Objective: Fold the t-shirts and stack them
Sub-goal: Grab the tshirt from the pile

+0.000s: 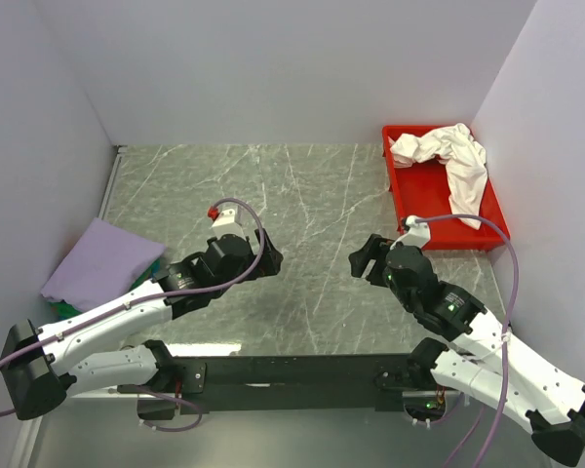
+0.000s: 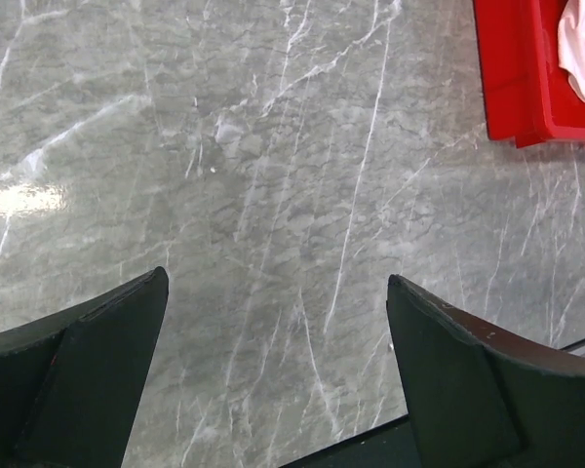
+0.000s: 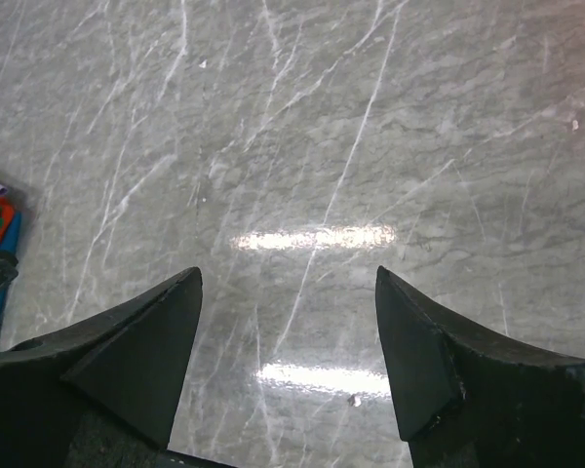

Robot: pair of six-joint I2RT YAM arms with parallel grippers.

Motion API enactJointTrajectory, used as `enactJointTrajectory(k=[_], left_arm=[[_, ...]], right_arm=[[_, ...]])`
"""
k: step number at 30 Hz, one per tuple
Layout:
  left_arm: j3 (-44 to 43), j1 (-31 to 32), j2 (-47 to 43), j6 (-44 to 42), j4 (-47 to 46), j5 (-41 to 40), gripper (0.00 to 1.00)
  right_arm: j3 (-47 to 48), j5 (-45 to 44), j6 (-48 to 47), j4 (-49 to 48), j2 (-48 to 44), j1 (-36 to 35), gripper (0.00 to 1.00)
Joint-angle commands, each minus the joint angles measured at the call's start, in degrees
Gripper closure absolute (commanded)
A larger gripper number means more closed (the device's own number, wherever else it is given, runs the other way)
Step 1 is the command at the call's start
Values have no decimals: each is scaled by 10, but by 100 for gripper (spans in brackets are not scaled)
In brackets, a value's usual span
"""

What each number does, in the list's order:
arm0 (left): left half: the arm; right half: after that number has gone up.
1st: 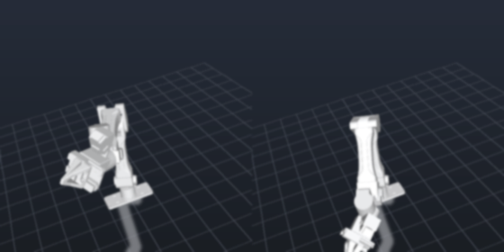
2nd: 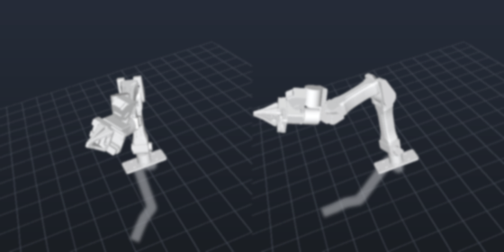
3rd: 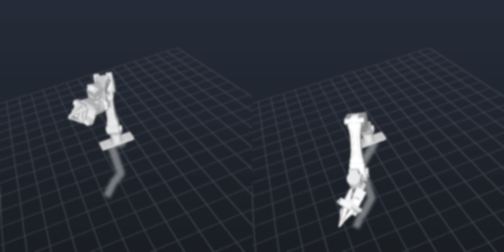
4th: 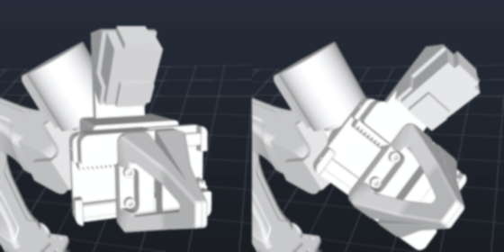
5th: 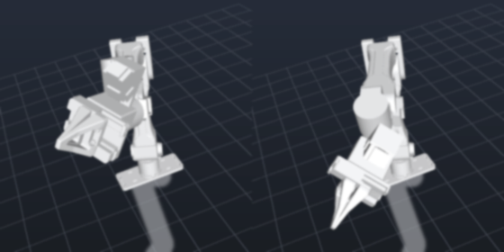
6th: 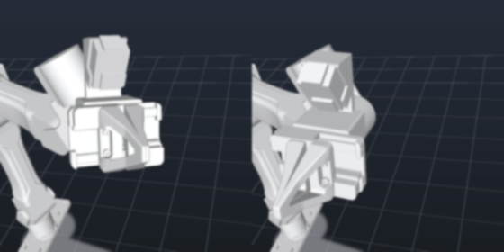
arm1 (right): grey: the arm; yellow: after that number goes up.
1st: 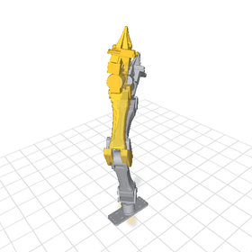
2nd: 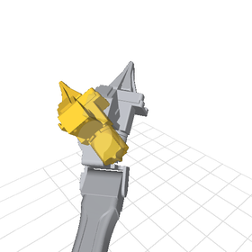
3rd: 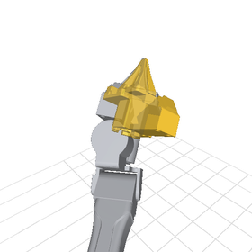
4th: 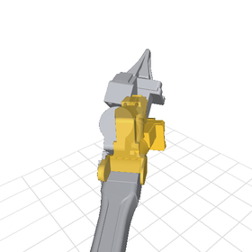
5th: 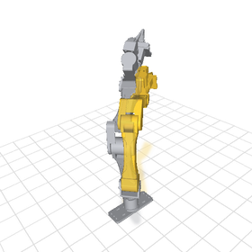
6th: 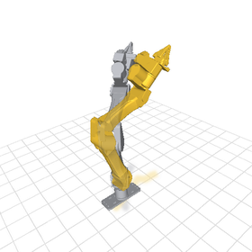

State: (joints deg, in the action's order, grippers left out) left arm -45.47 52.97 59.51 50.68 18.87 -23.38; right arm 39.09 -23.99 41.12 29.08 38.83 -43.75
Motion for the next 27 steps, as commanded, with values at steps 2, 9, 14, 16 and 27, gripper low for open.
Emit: enactJointTrajectory(k=[2, 9, 14, 16, 27], left_arm=[[-1, 1, -13, -12, -25, 21, 1], [-17, 1, -45, -34, -11, 43, 0], [-58, 0, -58, -58, 32, 35, 0], [-76, 0, -60, -69, 46, 29, 1], [-138, -31, -59, -111, 100, 17, 1]], right_arm=[[7, -27, 11, 10, -5, -3, 22], [19, 0, -44, -39, 23, 0, 21], [105, 50, -102, -99, 145, 72, 16], [177, 109, -111, -114, 199, 133, 18], [554, 172, -51, -97, 584, 473, 21]])
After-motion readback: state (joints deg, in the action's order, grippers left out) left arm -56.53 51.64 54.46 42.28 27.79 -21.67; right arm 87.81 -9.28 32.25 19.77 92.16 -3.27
